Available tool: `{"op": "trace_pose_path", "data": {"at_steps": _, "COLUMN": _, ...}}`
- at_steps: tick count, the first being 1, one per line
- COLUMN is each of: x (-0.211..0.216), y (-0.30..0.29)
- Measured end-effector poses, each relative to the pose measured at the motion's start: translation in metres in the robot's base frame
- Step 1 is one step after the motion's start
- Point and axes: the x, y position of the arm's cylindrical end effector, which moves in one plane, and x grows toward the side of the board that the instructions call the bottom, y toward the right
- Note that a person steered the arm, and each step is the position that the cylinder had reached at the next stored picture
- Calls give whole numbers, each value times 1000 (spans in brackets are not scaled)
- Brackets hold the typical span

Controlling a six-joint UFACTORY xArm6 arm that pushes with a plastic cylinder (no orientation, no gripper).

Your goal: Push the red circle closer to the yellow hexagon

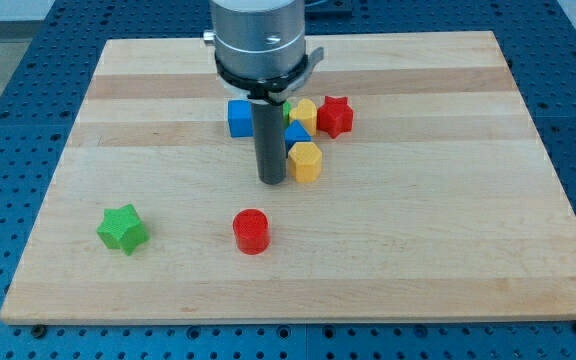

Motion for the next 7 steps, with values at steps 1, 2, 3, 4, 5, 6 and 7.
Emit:
{"op": "trace_pose_path", "data": {"at_steps": 1, "x": 0, "y": -37}}
{"op": "trace_pose_path", "data": {"at_steps": 2, "x": 22, "y": -71}}
{"op": "trace_pose_path", "data": {"at_steps": 3, "x": 84, "y": -76}}
{"op": "trace_pose_path", "data": {"at_steps": 4, "x": 112, "y": -47}}
{"op": "trace_pose_path", "data": {"at_steps": 5, "x": 108, "y": -34}}
{"op": "trace_pose_path", "data": {"at_steps": 6, "x": 105, "y": -27}}
{"op": "trace_pose_path", "data": {"at_steps": 7, "x": 101, "y": -20}}
